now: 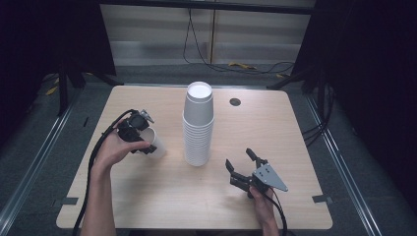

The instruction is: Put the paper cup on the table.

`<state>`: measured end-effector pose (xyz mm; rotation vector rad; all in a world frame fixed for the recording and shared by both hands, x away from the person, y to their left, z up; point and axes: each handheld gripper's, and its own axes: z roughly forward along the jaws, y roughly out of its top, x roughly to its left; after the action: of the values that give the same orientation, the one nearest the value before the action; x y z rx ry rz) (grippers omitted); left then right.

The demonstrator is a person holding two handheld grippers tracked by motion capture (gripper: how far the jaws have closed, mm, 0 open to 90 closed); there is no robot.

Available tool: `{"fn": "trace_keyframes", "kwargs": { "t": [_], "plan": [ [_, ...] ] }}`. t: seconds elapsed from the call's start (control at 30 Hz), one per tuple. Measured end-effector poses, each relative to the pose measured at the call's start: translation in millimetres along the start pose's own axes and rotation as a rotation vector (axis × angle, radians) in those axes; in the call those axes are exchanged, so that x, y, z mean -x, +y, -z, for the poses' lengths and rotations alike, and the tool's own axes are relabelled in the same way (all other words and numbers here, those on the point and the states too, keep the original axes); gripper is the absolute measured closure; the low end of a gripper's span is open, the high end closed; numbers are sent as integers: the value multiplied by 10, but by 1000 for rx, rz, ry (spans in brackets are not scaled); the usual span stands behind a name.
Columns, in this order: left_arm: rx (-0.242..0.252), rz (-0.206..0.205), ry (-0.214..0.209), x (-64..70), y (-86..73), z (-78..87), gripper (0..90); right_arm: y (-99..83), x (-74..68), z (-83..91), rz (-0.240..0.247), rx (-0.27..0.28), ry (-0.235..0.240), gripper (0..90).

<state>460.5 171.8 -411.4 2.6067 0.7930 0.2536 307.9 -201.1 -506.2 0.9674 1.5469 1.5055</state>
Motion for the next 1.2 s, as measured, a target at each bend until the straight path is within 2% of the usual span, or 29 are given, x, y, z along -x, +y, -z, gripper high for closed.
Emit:
{"fn": "trace_keyframes", "kwargs": {
  "t": [0.07, 0.17, 0.27, 0.3, 0.33, 0.43, 0.5, 0.53, 0.6, 0.7, 0.77, 0.8, 0.87, 0.9, 0.97, 1.03, 1.07, 1.1, 1.2],
  "plan": [
    [-17, -2, -6, 12, 19, -53, 92, 0, 0, -1, -1, 1, -2, 170],
    [-19, -19, 4, 22, 57, -68, 85, 0, 2, -1, -2, 0, 1, 171],
    [-2, -17, 4, 27, 68, -91, 76, 0, 2, 0, 0, 0, -1, 170],
    [19, 3, 5, 35, 66, -109, 73, -1, 1, 0, -2, 1, -2, 170],
    [24, -2, 10, 30, 64, -119, 71, 0, 2, 1, 0, 1, -4, 171],
    [40, 6, -7, 31, 55, -173, 63, 0, 5, 0, 3, 1, -3, 170],
    [42, 1, -27, 30, 50, -209, 56, 0, 6, -1, 2, 0, -1, 170],
    [36, -3, -28, 28, 50, -228, 51, 0, 5, -1, 2, 1, -1, 171],
    [61, 12, -17, 33, 41, -253, 52, 0, 5, 0, 2, 1, -2, 170],
    [57, 5, -38, 22, 20, -289, 46, 0, 4, 0, 1, 1, -3, 171],
    [69, 21, -27, 30, -6, -316, 48, 0, 3, 0, 1, 1, -3, 171],
    [59, -4, -21, 18, -15, -314, 65, 0, 5, 0, 2, 1, -4, 170],
    [98, 19, -18, 32, -48, -334, 71, 0, 6, 1, 3, 1, -7, 157],
    [103, 19, -30, 18, -59, -333, 71, -1, 5, 1, 2, 1, -7, 156],
    [126, 39, -23, 19, -87, -351, 70, 0, 6, 1, 4, 1, -7, 156],
    [119, 24, -16, 24, -102, -379, 71, 0, 6, 1, 3, 1, -7, 156],
    [124, 36, -17, 33, -108, -392, 73, 0, 6, 1, 4, 1, -7, 156],
    [126, 29, -18, 27, -118, -393, 76, 0, 6, 1, 4, 2, -7, 156],
    [154, 41, -19, 21, -162, -406, 84, 0, 6, 0, 3, 1, -4, 156]
  ]
}}
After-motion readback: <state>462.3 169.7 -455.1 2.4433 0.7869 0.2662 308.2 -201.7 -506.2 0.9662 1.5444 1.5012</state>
